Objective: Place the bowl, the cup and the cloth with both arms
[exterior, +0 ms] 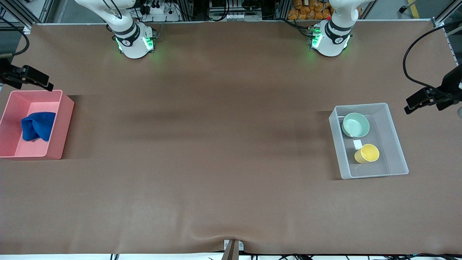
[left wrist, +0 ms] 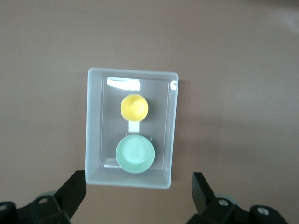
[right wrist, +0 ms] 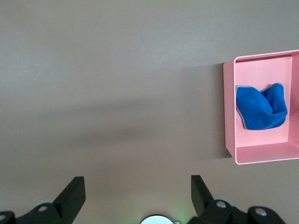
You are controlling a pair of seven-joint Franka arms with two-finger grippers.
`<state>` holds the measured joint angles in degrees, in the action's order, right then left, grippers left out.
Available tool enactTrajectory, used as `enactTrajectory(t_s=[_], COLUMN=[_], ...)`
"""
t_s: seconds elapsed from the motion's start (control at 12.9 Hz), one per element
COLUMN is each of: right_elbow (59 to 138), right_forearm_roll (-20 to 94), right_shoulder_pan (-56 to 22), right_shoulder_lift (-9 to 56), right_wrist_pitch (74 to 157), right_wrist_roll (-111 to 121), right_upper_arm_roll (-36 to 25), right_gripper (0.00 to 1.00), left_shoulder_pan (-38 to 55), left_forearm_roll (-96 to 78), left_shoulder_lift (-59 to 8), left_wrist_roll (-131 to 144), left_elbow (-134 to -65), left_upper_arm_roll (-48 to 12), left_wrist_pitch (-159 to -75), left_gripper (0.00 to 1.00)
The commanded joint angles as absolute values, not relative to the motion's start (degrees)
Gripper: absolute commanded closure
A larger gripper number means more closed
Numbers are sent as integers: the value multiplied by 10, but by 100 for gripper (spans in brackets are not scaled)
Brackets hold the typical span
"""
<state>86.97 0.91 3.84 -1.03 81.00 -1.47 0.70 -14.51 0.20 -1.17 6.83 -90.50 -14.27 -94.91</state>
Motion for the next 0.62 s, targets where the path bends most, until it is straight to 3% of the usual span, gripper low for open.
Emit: enactTrajectory(t_s=[0.0,0.54], right_elbow=[889,885], right_forearm_roll=[4,5], right_shoulder_pan=[40,41], right_shoulder_lift=[-32,-34], right_wrist_pitch=[807,797], right_wrist_roll=[24,42], right_upper_arm_roll=[-10,-17], right_gripper=[0,0], left_shoulder_pan=[-77,-4], left_forearm_roll=[-8,0], left_shoulder_lift=[8,19], left_wrist_roll=[90,85], left_elbow=[-907,-909], left_upper_arm_roll=[-82,-10], left_wrist_pitch=[-923,-921], left_gripper=[0,0])
